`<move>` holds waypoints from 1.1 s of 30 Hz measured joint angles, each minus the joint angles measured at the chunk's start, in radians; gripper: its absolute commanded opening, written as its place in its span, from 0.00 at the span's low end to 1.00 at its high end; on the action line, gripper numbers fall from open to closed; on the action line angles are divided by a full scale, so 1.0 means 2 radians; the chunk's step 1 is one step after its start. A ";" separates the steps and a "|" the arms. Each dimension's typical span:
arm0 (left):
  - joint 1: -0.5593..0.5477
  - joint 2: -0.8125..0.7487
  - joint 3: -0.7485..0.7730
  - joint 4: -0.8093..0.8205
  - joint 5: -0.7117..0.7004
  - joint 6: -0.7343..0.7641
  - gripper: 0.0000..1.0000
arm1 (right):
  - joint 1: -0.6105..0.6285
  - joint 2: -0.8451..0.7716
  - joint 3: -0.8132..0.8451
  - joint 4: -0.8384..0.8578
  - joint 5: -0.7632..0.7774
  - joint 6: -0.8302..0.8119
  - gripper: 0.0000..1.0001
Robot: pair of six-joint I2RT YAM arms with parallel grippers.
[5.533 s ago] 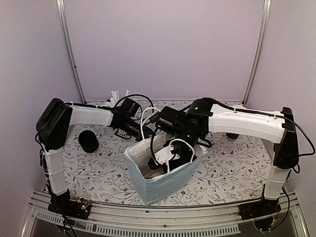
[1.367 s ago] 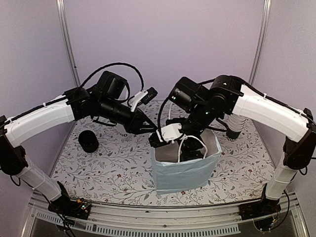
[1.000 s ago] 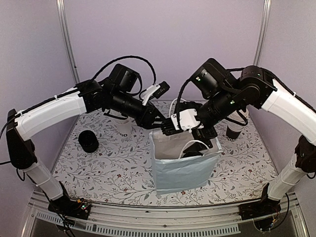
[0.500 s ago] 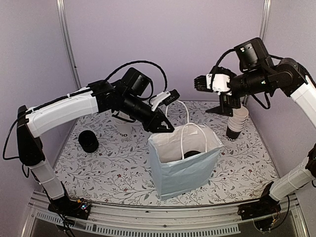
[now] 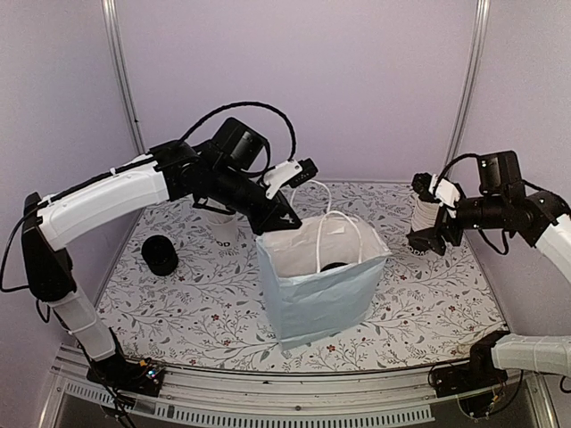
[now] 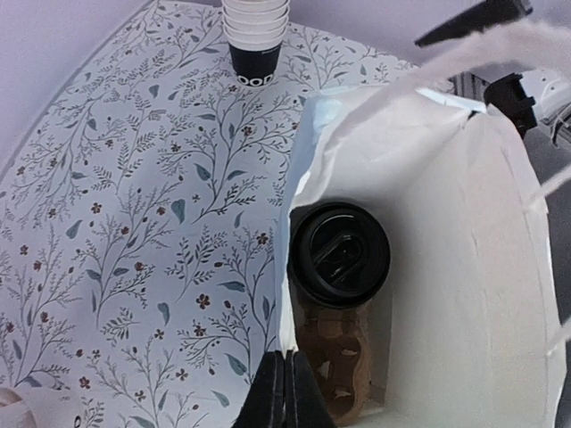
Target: Pack the takeout coffee
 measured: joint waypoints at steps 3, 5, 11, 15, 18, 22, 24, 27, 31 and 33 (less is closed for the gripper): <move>0.000 -0.009 0.000 -0.007 -0.034 0.014 0.00 | -0.016 -0.037 -0.098 0.047 -0.051 0.043 0.99; 0.000 -0.016 0.000 -0.011 -0.054 0.022 0.00 | -0.034 -0.049 -0.146 0.072 -0.073 0.064 0.99; -0.002 -0.025 0.006 -0.015 -0.083 0.036 0.00 | -0.069 -0.052 -0.233 0.135 -0.118 0.106 0.99; -0.019 -0.025 0.006 -0.010 -0.089 0.034 0.02 | -0.071 -0.052 -0.233 0.163 -0.134 0.114 0.99; -0.049 -0.025 -0.001 0.000 -0.097 0.028 0.03 | -0.071 -0.050 -0.233 0.174 -0.142 0.115 0.99; -0.100 -0.029 -0.015 0.014 -0.116 0.014 0.06 | -0.071 -0.042 -0.233 0.180 -0.148 0.115 0.99; -0.126 -0.034 -0.021 0.017 -0.128 0.004 0.07 | -0.071 -0.037 -0.233 0.181 -0.151 0.115 0.99; -0.166 -0.045 -0.033 0.020 -0.145 -0.010 0.08 | -0.071 -0.033 -0.233 0.181 -0.153 0.115 0.99; -0.210 -0.052 -0.051 0.021 -0.171 -0.027 0.09 | -0.071 -0.024 -0.233 0.183 -0.155 0.115 0.99; -0.224 -0.053 -0.060 0.022 -0.181 -0.036 0.09 | -0.071 -0.018 -0.233 0.183 -0.155 0.115 0.99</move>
